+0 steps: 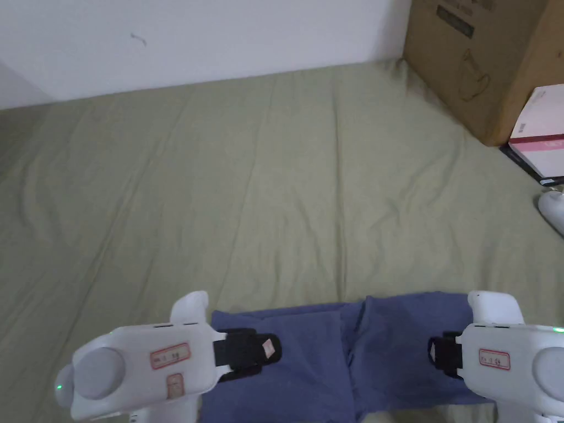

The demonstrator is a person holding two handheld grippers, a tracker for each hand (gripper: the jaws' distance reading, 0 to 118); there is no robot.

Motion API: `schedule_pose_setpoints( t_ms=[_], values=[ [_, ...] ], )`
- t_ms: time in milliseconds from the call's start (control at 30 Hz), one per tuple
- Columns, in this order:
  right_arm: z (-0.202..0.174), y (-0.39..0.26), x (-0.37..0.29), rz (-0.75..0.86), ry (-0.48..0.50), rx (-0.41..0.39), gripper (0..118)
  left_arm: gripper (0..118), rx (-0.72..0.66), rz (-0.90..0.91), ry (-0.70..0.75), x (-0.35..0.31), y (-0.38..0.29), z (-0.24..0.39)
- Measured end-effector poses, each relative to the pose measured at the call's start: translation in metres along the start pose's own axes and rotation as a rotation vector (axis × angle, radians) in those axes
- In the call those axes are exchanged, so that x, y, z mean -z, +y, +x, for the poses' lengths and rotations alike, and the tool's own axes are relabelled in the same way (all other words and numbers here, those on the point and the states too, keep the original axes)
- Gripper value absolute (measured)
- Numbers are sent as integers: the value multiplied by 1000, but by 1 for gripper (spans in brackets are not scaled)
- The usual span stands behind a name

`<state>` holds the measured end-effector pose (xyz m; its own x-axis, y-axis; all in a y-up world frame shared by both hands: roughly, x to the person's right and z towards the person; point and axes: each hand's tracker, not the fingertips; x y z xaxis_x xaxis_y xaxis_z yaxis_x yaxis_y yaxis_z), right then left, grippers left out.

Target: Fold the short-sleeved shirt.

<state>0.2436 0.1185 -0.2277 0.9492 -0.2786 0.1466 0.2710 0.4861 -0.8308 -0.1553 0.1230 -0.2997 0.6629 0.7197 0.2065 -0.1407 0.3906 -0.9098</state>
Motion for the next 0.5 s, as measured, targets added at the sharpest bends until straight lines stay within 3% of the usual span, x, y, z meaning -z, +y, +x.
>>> schedule_pose_setpoints(
  t_ms=[67,200,233,433,500],
  values=[
    [-11,0,5,-15,8,-20,1,14,-51,0,-2,-20,1,-31],
    [-38,1,13,-29,5,-88,1,97,-124,-56,0,-36,-8,-75],
    [-44,2,13,-27,0,-110,1,102,-126,-49,2,-35,-10,-80],
    [-70,11,17,-41,11,-173,1,104,-250,-47,-99,-9,-14,-105],
    [-75,12,19,-47,11,-189,1,109,-291,-62,-87,7,-13,-113]
  ],
)
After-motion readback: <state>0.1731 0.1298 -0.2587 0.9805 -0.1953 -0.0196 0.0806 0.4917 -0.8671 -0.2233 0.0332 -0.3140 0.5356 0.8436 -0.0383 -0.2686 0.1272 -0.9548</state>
